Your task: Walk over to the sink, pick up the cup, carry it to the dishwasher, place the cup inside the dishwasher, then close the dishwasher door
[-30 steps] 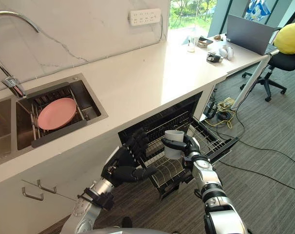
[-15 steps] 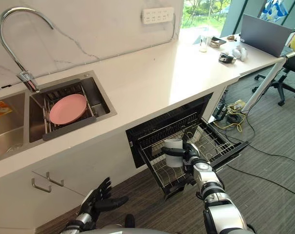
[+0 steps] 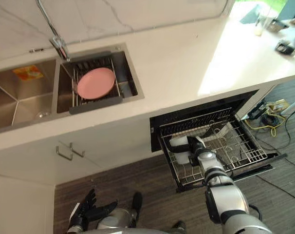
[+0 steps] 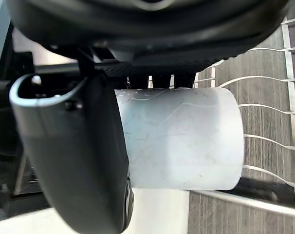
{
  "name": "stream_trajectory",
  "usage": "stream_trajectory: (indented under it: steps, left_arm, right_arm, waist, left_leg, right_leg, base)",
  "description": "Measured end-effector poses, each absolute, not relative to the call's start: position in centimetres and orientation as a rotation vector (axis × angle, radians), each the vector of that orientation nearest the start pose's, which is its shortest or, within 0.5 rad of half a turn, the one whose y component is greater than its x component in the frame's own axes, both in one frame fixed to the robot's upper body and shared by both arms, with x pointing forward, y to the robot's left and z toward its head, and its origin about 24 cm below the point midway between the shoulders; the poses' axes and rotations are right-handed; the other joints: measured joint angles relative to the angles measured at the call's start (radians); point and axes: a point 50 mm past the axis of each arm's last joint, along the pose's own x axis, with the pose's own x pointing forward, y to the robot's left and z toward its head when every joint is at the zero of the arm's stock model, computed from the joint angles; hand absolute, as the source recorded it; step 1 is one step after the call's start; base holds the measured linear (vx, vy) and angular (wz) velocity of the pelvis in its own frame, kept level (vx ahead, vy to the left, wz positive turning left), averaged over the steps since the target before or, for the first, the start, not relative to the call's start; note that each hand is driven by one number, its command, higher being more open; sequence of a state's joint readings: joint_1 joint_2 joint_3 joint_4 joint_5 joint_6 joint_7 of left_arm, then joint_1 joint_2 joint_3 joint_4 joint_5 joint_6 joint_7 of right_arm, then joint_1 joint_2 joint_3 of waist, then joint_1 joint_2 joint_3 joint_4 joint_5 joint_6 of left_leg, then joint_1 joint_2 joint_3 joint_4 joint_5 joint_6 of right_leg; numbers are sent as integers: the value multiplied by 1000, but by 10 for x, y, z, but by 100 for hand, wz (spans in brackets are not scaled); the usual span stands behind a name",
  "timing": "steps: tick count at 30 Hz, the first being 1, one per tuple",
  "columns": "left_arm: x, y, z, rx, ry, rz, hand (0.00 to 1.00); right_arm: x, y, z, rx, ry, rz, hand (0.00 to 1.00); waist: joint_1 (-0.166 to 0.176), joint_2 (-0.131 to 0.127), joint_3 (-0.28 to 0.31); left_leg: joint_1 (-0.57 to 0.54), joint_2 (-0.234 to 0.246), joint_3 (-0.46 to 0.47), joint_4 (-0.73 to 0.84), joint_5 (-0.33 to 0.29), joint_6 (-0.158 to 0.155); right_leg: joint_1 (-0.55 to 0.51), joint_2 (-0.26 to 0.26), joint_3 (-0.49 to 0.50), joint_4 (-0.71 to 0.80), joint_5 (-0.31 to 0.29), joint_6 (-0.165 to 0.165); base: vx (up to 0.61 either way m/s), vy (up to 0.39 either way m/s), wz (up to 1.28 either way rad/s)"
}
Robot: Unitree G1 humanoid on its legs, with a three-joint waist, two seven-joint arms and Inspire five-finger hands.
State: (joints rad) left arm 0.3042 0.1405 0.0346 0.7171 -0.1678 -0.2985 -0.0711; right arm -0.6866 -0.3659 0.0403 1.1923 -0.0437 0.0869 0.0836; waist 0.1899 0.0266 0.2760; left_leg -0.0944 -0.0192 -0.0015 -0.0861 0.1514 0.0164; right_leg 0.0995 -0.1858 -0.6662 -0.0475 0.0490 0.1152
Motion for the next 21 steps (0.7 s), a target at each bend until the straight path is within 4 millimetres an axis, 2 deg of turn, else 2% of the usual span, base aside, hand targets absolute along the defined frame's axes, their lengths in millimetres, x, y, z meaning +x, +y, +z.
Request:
stream_trajectory:
  steps: [3, 7, 12, 16, 17, 21]
  left_arm:
    - [119, 221, -116, -18, 633, 154, 100]
    - [132, 224, -110, -55, 582, 180, 100]
    - [141, 223, -106, -73, 553, 189, 100]
    - [157, 222, -98, -106, 507, 202, 100]
    - [158, 222, -97, -108, 508, 199, 100]
    - [157, 216, -101, -141, 535, 193, 100]
  right_arm:
    - [358, -254, 34, -347, 498, -131, 0]
    - [374, -254, 63, -340, 405, -179, 0]
    - [377, -254, 71, -352, 389, -182, 0]
    - [384, -258, 90, -350, 348, -201, 0]
    - [385, -260, 94, -350, 343, -206, 100]
    - [387, -264, 102, -319, 329, -224, 100]
  waist:
    - [29, -3, 85]
    - [58, -6, 139]
    - [76, -6, 146]
    - [83, -4, 166]
    - [84, -3, 169]
    - [84, 5, 176]
  left_leg:
    - [-58, 12, -11, 1, 22, -1]
    - [-118, 21, -6, 10, 33, 2]
    - [-148, 27, -6, 27, 29, 1]
    - [-178, 38, -9, 51, 20, -7]
    - [-179, 40, -10, 53, 20, -9]
    - [-179, 44, -11, 54, 22, -12]
  right_leg:
    - [-65, 0, -5, 41, -4, -10]
    - [-139, -9, 1, 82, -10, -19]
    - [-172, -14, 0, 115, -23, -30]
    - [-203, -16, -3, 154, -50, -43]
    - [-207, -16, -3, 161, -56, -45]
    - [-210, -15, -1, 171, -66, -47]
  base:
    - [-52, 1, 9]
    - [-4, -24, -2]
    - [18, -46, -2]
    - [-35, -36, 0]
    - [-33, -36, -1]
    - [-14, -33, 0]
